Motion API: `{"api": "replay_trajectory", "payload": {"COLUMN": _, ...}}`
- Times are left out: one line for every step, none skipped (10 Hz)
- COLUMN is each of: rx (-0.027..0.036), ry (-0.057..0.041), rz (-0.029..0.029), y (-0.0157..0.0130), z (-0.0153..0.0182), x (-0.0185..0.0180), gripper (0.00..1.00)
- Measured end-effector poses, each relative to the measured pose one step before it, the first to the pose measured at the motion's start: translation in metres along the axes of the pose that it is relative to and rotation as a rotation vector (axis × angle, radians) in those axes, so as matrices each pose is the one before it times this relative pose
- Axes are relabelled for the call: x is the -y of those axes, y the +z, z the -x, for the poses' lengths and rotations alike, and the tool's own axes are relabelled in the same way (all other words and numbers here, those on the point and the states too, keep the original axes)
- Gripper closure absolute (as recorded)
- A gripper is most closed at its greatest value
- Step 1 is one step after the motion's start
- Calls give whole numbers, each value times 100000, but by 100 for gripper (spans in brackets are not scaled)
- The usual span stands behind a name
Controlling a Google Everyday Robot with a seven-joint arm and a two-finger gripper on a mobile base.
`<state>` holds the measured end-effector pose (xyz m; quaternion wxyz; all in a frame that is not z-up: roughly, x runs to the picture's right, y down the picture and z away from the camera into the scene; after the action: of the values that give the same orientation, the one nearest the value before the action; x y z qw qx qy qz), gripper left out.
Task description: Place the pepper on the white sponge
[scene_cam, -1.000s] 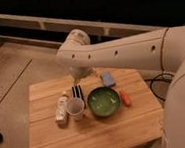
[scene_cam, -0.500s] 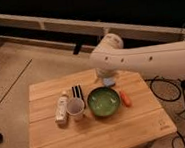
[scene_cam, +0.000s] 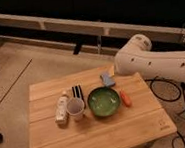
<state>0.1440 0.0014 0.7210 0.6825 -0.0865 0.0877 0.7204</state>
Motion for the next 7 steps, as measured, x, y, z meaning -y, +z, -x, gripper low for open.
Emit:
{"api": "replay_trajectory", "payload": {"rx": 385, "ry": -515, "rz": -598, "y": -112, "z": 35, "x": 42, "gripper": 35}}
{"api": "replay_trajectory", "payload": {"rx": 620, "ry": -482, "rz": -1512, "y": 40, "z": 205, "x": 72, "gripper": 35}}
{"api": "replay_trajectory", "payload": {"rx": -1074, "ry": -106, "rz": -2719, "y": 1252, "z": -134, "x": 480, "gripper": 35}}
{"api": "replay_trajectory", "payload": {"rx": -2026, "ry": 2198, "rz": -2881, "y": 1708, "z": -466, "x": 1467, "gripper": 35}}
{"api": "replay_trajectory", "payload": {"rx": -1425, "ry": 2278, "rz": -1188, "y": 1221, "z": -351, "x": 976, "gripper": 35}}
{"api": "replay_trajectory", "payload": {"rx": -1507, "ry": 3717, "rz": 53, "y": 1414, "z": -271, "x": 844, "gripper": 35}}
{"api": "replay_trajectory", "payload": {"rx": -1691, "ry": 4160, "rz": 595, "y": 1581, "z": -257, "x": 647, "gripper": 35}}
